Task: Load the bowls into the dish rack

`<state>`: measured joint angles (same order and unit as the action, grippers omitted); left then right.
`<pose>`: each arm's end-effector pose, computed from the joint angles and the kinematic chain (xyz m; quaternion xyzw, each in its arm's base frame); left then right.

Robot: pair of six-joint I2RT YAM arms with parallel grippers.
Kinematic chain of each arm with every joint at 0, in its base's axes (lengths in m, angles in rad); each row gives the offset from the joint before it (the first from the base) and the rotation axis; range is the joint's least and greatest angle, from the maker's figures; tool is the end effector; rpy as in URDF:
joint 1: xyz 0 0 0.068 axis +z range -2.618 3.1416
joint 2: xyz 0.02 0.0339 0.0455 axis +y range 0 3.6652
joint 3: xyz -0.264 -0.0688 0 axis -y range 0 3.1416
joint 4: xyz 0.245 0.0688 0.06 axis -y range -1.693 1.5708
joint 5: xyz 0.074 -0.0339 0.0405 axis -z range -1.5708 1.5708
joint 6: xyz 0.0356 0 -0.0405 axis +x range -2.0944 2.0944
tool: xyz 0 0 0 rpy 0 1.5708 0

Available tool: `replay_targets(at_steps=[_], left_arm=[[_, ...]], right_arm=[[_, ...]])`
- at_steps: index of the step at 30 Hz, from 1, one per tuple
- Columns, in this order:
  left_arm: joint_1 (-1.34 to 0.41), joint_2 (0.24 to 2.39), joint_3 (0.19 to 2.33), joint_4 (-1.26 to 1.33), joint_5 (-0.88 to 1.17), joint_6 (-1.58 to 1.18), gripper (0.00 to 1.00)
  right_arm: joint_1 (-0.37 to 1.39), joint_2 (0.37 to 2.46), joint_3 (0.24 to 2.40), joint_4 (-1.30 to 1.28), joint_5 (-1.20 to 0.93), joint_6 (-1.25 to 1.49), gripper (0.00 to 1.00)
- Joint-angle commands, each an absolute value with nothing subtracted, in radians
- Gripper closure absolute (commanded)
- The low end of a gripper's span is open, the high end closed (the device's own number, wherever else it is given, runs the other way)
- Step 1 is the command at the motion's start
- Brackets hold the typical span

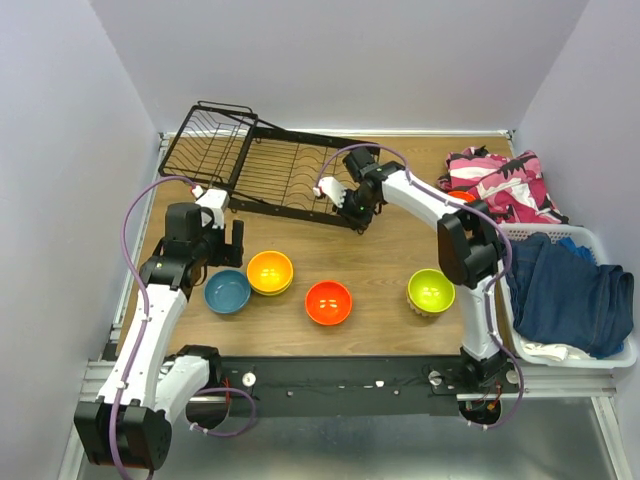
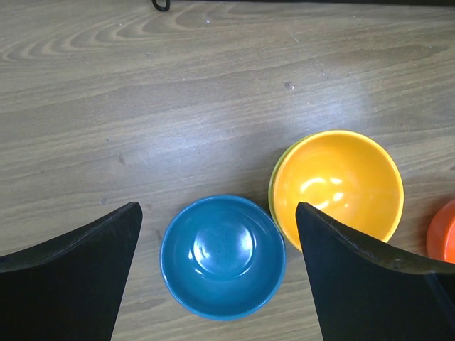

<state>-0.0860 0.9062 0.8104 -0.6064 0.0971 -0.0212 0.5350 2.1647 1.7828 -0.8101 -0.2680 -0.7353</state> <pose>0.1893 -0.0198 0.2869 0.0498 0.9050 -0.0665 0.4173 0.3888 0.2414 0.1960 -0.5977 0.7686 0.1119 0.1988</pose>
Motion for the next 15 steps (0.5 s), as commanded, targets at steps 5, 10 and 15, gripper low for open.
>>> replay_targets(at_steps=[5,10,15], left_arm=[[-0.081,0.874,0.796,-0.569,0.048,0.021,0.01],[-0.081,0.903,0.818,-0.562,-0.026,0.031,0.01],[-0.081,0.951,0.839,-0.511,-0.035,0.017,0.01]], right_arm=[[0.529,2.011,1.582,-0.841,-0.245,-0.654,0.99],[0.529,1.912,1.477,-0.839,-0.248,-0.631,0.99],[0.532,1.822,1.379,-0.845,-0.255,-0.612,0.99]])
